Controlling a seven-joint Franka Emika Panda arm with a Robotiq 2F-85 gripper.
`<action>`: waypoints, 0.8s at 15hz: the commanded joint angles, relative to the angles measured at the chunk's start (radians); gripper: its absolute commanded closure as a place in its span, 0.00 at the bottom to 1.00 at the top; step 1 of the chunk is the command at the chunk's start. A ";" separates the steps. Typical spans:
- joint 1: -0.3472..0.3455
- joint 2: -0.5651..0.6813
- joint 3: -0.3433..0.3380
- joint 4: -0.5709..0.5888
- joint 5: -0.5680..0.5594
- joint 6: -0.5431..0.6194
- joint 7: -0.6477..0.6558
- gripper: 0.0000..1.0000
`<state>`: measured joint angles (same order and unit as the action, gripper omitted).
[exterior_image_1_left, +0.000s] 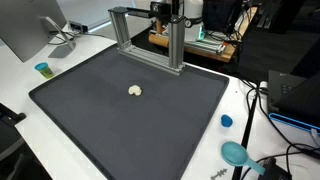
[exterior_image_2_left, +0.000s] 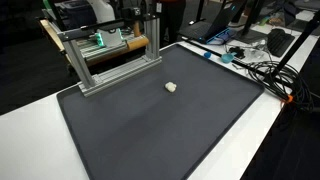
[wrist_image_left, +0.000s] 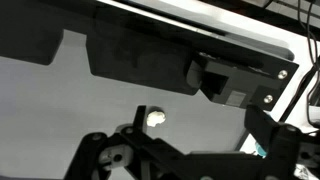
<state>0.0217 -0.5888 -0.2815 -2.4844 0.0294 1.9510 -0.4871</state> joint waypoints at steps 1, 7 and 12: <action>-0.017 0.003 0.015 0.002 0.010 -0.003 -0.008 0.00; -0.017 0.003 0.015 0.002 0.010 -0.003 -0.008 0.00; -0.013 -0.051 0.080 -0.059 0.063 0.073 0.120 0.00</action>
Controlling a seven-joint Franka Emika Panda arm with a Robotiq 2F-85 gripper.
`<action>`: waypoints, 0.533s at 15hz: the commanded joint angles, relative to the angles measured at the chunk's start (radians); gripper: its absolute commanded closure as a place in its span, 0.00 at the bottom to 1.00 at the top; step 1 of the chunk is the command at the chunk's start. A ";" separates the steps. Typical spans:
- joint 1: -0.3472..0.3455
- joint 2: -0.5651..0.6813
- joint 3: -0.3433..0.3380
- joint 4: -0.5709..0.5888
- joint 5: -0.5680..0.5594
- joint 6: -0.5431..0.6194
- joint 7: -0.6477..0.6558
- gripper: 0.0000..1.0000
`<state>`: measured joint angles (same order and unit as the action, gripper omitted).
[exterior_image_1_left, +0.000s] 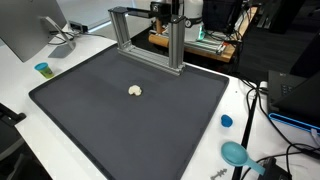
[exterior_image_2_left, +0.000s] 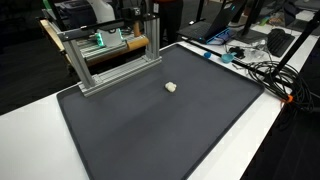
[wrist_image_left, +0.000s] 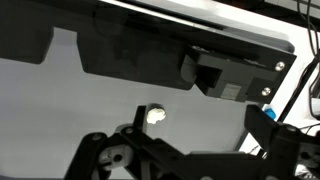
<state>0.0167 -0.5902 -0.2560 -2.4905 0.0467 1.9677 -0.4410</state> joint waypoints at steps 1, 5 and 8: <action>-0.006 -0.050 0.077 -0.056 0.049 0.077 0.108 0.00; -0.043 -0.013 0.184 -0.038 -0.009 0.127 0.319 0.00; -0.064 -0.053 0.252 -0.090 -0.020 0.116 0.479 0.00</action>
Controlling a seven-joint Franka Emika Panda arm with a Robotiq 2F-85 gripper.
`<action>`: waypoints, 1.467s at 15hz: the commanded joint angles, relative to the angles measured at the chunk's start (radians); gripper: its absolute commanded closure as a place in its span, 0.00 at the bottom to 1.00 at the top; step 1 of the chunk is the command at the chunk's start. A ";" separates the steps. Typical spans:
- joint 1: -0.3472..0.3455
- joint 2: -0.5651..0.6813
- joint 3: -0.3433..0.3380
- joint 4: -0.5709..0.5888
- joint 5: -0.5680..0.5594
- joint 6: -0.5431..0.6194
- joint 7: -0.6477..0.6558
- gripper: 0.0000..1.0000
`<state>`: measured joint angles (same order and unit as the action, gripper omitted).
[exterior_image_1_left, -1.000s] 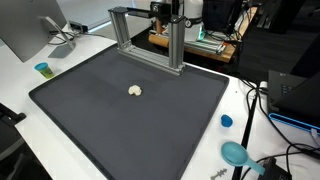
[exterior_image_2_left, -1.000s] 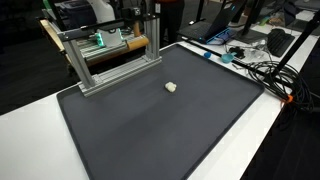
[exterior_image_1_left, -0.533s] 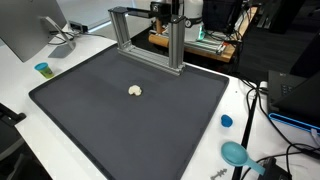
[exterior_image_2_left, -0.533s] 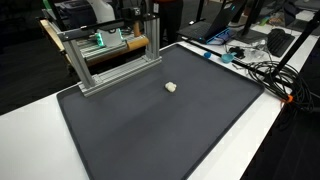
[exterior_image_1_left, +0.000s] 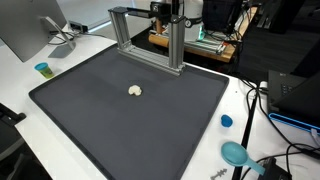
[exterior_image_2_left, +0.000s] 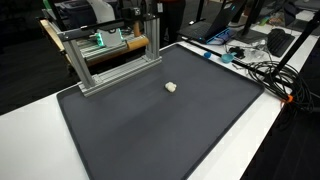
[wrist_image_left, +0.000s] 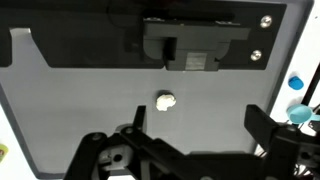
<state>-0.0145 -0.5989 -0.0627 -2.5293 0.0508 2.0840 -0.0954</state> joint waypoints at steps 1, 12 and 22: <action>-0.036 -0.056 0.063 -0.066 -0.013 -0.005 0.168 0.00; -0.025 -0.068 0.049 -0.118 -0.047 -0.001 0.103 0.00; -0.017 -0.066 0.064 -0.145 -0.025 0.047 0.158 0.00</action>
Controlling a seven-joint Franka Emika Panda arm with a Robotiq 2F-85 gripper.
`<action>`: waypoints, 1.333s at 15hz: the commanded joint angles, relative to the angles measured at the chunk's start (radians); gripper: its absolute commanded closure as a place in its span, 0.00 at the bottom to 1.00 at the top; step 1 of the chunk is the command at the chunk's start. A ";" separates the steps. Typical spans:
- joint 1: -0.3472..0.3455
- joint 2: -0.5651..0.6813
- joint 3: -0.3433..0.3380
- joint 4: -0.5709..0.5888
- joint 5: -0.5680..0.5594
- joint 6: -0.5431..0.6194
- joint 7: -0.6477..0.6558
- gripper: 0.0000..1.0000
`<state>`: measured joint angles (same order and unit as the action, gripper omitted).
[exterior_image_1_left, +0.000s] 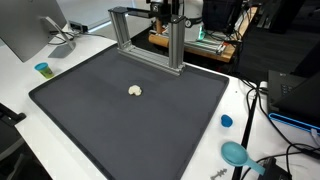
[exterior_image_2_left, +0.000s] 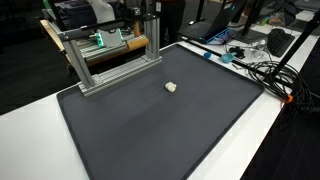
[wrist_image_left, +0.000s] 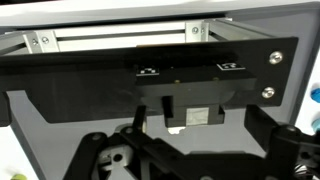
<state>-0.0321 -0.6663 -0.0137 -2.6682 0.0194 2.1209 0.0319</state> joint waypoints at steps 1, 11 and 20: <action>-0.002 0.001 0.019 -0.009 0.005 0.014 0.042 0.00; -0.006 -0.020 0.035 -0.031 -0.004 0.012 0.078 0.00; -0.013 -0.050 0.039 -0.056 -0.013 0.016 0.083 0.21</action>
<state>-0.0340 -0.6794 0.0146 -2.6947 0.0175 2.1233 0.0909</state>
